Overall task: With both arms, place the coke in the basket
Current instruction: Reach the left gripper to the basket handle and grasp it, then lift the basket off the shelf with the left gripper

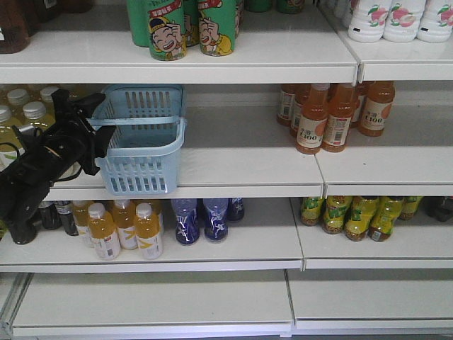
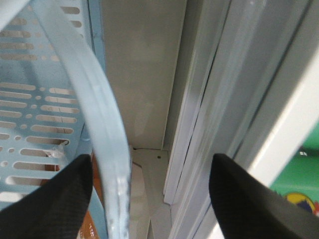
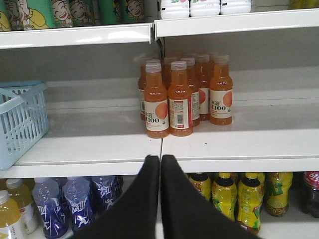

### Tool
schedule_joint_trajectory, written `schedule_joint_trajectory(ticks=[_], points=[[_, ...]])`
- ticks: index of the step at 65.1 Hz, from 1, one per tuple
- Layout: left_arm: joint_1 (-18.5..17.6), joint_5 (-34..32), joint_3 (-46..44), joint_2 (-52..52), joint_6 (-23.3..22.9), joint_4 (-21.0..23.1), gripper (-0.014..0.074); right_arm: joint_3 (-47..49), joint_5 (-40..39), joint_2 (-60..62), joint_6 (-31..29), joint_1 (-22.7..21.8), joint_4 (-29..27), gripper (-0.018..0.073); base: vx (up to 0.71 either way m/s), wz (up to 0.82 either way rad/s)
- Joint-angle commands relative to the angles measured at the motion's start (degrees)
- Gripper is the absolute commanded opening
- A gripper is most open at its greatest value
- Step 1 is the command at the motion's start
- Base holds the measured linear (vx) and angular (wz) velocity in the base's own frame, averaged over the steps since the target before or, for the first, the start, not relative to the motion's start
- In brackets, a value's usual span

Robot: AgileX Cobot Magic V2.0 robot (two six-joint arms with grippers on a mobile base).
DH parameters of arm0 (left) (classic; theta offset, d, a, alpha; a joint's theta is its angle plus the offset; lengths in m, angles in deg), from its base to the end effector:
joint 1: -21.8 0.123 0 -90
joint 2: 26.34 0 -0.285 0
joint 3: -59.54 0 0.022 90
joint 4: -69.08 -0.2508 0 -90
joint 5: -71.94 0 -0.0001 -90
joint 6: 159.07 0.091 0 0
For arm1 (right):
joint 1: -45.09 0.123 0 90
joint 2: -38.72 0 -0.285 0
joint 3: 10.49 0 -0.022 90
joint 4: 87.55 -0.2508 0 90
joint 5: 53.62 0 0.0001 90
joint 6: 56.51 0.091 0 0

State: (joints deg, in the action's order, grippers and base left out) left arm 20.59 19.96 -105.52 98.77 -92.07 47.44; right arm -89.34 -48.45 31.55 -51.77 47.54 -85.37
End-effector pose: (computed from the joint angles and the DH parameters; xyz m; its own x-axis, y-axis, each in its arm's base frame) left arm 0.4283 -0.0355 0.1777 -0.3063 -0.9381 0.1616 -0.0521 -0.1530 -0.9868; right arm 0.0568 0.0021 0.1959 -0.0224 0.0439 -0.9988 -0.0384 0.9983 0.0447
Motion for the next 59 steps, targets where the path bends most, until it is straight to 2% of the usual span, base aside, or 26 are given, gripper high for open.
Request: schedule_joint_trajectory(ticks=[1, 13, 19, 27, 35, 41, 49, 59], points=[[0.13, -3.01, -3.63, -0.95, -2.42, 0.98, 0.0486, -0.40, -4.16, 0.75, -0.46, -0.11, 0.22, -0.0005, 0.00, 0.00], [0.13, -4.19, -7.54, 1.27, -3.63, 0.62, 0.0476, -0.40, -4.16, 0.75, -0.46, -0.11, 0.22, -0.0005, 0.00, 0.00], [0.13, -4.01, -7.87, 1.25, -3.57, 0.36, 0.0431, -0.40, -4.16, 0.75, -0.46, -0.11, 0.22, -0.0005, 0.00, 0.00], [0.13, -3.02, -7.87, 1.25, -3.57, -1.97, 0.0304, -0.40, -4.16, 0.75, -0.46, -0.11, 0.22, -0.0005, 0.00, 0.00], [0.13, -3.07, -7.87, 1.25, -3.57, -5.76, 0.0109, -0.40, -4.16, 0.75, -0.46, -0.11, 0.22, -0.0005, 0.00, 0.00], [0.13, -4.55, -7.87, 1.25, -3.57, -9.91, -0.0009, -0.40, -4.16, 0.75, -0.46, -0.11, 0.22, -0.0005, 0.00, 0.00], [0.13, -9.09, -7.78, 1.25, -3.79, -17.04, -0.0008, -0.40, -4.16, 0.75, -0.46, -0.11, 0.22, -0.0005, 0.00, 0.00], [0.13, -18.66, -7.78, 1.02, -7.89, -30.12, -0.0008, -0.40, -4.16, 0.75, -0.46, -0.11, 0.22, -0.0005, 0.00, 0.00]])
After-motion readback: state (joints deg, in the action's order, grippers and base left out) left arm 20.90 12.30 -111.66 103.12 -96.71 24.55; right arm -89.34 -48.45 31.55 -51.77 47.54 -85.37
